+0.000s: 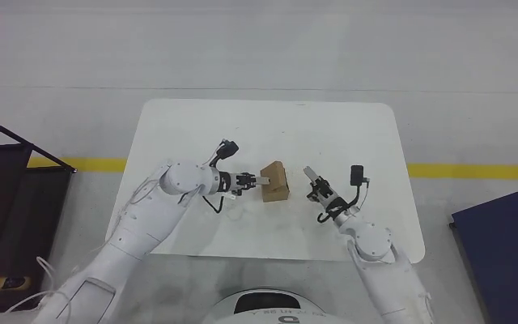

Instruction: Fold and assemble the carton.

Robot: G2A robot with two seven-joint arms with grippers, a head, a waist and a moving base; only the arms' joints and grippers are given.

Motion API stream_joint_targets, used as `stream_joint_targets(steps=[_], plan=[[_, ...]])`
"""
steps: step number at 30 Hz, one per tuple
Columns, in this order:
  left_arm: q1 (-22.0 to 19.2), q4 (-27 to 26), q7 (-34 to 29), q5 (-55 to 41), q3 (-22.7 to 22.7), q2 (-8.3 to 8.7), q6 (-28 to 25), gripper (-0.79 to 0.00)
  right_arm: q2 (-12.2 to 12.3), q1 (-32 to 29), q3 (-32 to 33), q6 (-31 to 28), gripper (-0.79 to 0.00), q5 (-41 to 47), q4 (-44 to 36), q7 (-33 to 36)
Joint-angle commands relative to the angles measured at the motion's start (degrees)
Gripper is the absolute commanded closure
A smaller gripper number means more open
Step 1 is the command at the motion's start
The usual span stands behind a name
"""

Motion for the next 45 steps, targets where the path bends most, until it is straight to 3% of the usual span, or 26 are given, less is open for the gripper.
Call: stream_joint_targets(steps=[1, 16, 22, 27, 45], plan=[[-0.7, 0.8, -0.2, 0.4, 1.0, -0.24, 0.2, -0.785, 0.0, 0.6, -0.8, -0.7, -0.785, -1.2, 0.9, 0.7], [-3.2, 7.0, 1.3, -1.4, 4.7, -1.76, -1.1, -0.785, 0.5, 3.7, -3.1, 0.4, -0.754, -3.6, 2.8, 5.2], [-3.6, 8.7, 2.8, -3.1, 5.0, -2.24, -2.7, -0.785, 0.7, 3.9, -3.5, 2.6, -0.723, -4.9, 2.5, 5.1], [-3.7, 9.3, 3.0, -3.7, 5.2, -2.43, -3.2, -0.785, 0.9, 4.0, -2.5, 8.2, -0.662, -3.2, 3.4, 5.1], [-4.0, 10.8, 3.9, -4.4, 5.2, -2.78, -4.0, -0.785, 1.3, 6.2, -5.0, 12.4, -0.668, -5.1, 3.4, 7.9]])
